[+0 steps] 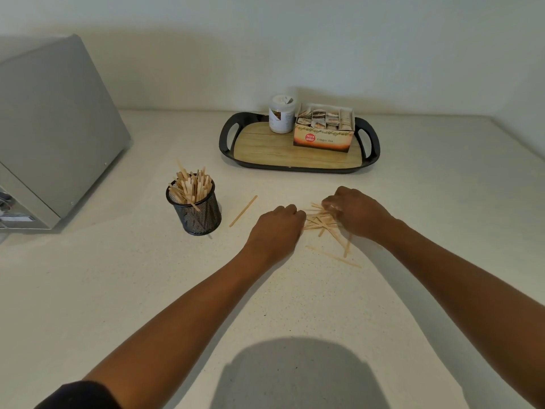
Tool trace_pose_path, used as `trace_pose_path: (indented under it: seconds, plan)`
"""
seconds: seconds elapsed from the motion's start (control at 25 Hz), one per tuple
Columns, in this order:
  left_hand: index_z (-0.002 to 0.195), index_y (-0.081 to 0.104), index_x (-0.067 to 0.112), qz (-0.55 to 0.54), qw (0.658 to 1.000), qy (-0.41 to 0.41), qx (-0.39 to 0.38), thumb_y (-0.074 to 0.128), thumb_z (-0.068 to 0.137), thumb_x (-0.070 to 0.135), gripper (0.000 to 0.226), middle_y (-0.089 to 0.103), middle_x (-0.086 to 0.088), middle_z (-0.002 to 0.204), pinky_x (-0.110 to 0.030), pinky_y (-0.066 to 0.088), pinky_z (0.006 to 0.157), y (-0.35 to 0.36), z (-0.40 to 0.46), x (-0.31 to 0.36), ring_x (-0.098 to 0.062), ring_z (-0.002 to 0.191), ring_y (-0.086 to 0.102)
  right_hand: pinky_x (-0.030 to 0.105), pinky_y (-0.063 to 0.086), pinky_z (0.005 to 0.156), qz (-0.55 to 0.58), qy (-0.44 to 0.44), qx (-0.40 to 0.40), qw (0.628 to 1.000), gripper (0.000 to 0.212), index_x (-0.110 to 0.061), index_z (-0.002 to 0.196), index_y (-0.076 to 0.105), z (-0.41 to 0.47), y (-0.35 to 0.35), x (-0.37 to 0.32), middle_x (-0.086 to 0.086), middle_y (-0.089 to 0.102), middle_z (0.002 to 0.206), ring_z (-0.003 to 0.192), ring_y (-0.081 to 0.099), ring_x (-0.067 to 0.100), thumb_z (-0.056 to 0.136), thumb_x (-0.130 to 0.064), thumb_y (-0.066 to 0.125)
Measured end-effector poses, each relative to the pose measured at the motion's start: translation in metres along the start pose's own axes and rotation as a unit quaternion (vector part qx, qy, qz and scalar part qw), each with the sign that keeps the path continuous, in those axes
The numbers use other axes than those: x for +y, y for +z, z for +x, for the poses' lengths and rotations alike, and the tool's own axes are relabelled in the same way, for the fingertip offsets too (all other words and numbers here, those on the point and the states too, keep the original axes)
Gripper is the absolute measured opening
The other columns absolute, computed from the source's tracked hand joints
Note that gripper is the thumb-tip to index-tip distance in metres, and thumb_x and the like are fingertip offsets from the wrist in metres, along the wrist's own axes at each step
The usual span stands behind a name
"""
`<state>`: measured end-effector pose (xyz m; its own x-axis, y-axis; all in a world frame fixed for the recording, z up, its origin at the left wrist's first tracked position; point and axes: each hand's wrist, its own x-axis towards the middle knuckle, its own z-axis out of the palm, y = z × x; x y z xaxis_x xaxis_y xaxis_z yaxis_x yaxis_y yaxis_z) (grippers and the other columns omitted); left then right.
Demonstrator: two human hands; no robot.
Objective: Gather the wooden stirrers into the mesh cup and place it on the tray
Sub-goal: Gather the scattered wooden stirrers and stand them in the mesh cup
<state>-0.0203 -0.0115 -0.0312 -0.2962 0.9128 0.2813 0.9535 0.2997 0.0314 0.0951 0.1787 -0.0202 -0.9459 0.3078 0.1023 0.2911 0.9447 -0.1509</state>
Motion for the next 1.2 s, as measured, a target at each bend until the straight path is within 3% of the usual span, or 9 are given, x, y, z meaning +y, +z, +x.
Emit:
trace_pose_path:
  seconds: [0.16, 0.36, 0.52, 0.6, 0.72, 0.88, 1.0, 1.08, 1.2]
  plan:
    - [0.098, 0.057, 0.014, -0.023, 0.999, -0.047, -0.011, 0.052, 0.094, 0.017, 0.008, 0.056, -0.003, 0.087, -0.031, 0.037, 0.054, -0.002, 0.001, 0.005, -0.021, 0.072, 0.057, 0.033, 0.053, 0.074, 0.025, 0.094, 0.025, 0.995, 0.017, -0.019, 0.105, 0.065, -0.009, 0.003, -0.006, 0.002, 0.057, 0.097, 0.085, 0.058, 0.020, 0.092, -0.017, 0.054]
    - [0.095, 0.057, 0.010, -0.058, 0.989, -0.132, -0.012, 0.051, 0.094, 0.017, 0.010, 0.055, -0.006, 0.089, -0.031, 0.035, 0.057, 0.000, 0.001, 0.016, -0.024, 0.072, 0.059, 0.034, 0.053, 0.069, 0.024, 0.189, 0.045, 0.981, 0.011, -0.016, 0.095, 0.063, -0.016, 0.007, -0.028, 0.003, 0.064, 0.089, 0.081, 0.060, 0.020, 0.090, -0.024, 0.058]
    - [0.086, 0.066, 0.006, -0.188, 0.947, -0.255, -0.047, 0.052, 0.093, 0.019, 0.020, 0.063, -0.005, 0.081, -0.029, 0.045, 0.061, -0.009, 0.010, 0.021, -0.023, 0.077, 0.065, 0.030, 0.051, 0.063, 0.067, 0.248, 0.041, 0.966, 0.013, -0.013, 0.091, 0.064, -0.016, 0.007, -0.047, 0.005, 0.066, 0.085, 0.074, 0.063, 0.020, 0.090, -0.024, 0.058]
    - [0.089, 0.068, 0.000, -0.353, 0.873, -0.326, -0.078, 0.052, 0.092, 0.008, 0.018, 0.070, -0.011, 0.084, -0.030, 0.057, 0.064, -0.015, 0.018, 0.021, -0.025, 0.076, 0.070, 0.025, 0.044, 0.057, 0.100, 0.259, 0.029, 0.960, 0.015, -0.009, 0.087, 0.067, -0.011, 0.009, -0.056, 0.008, 0.069, 0.084, 0.068, 0.060, 0.019, 0.091, -0.017, 0.056]
    - [0.098, 0.064, 0.000, -0.590, 0.680, -0.428, -0.079, 0.048, 0.096, -0.004, 0.016, 0.065, -0.021, 0.088, -0.021, 0.052, 0.048, -0.033, 0.019, 0.025, -0.022, 0.062, 0.062, 0.028, 0.053, 0.065, 0.154, 0.279, 0.005, 0.948, 0.019, -0.007, 0.092, 0.072, -0.006, 0.006, -0.061, 0.009, 0.071, 0.088, 0.073, 0.065, 0.021, 0.092, -0.011, 0.053]
    - [0.098, 0.056, 0.002, -0.624, 0.625, -0.462, -0.077, 0.042, 0.098, -0.008, 0.017, 0.052, -0.019, 0.082, -0.015, 0.038, 0.036, -0.047, 0.015, 0.020, -0.019, 0.055, 0.048, 0.026, 0.042, 0.061, 0.135, 0.315, 0.037, 0.939, 0.021, -0.006, 0.085, 0.069, -0.011, 0.004, -0.058, 0.001, 0.059, 0.072, 0.071, 0.061, 0.020, 0.092, -0.025, 0.060]
    - [0.104, 0.058, -0.001, -0.584, 0.657, -0.463, -0.115, 0.045, 0.098, -0.004, 0.015, 0.063, -0.023, 0.095, -0.022, 0.051, 0.045, -0.046, 0.017, 0.024, -0.025, 0.064, 0.061, 0.025, 0.039, 0.056, 0.127, 0.287, 0.039, 0.948, 0.027, -0.010, 0.076, 0.063, -0.011, 0.009, -0.077, 0.001, 0.059, 0.070, 0.065, 0.059, 0.018, 0.086, -0.035, 0.065]
    - [0.106, 0.062, 0.001, -0.559, 0.688, -0.449, -0.114, 0.051, 0.095, -0.003, 0.016, 0.068, -0.022, 0.103, -0.028, 0.057, 0.060, -0.039, 0.015, 0.023, -0.026, 0.076, 0.067, 0.030, 0.048, 0.063, 0.126, 0.252, 0.050, 0.958, 0.026, -0.007, 0.085, 0.068, -0.010, 0.011, -0.085, 0.006, 0.067, 0.084, 0.077, 0.064, 0.023, 0.085, -0.033, 0.067]
    - [0.103, 0.069, 0.011, -0.375, 0.853, -0.359, -0.049, 0.064, 0.088, 0.003, 0.018, 0.070, -0.007, 0.105, -0.027, 0.055, 0.077, -0.027, 0.009, 0.006, -0.020, 0.090, 0.067, 0.031, 0.050, 0.073, 0.103, 0.265, 0.075, 0.956, 0.038, -0.010, 0.105, 0.066, -0.016, 0.009, -0.086, 0.006, 0.066, 0.104, 0.091, 0.063, 0.022, 0.084, -0.041, 0.070]
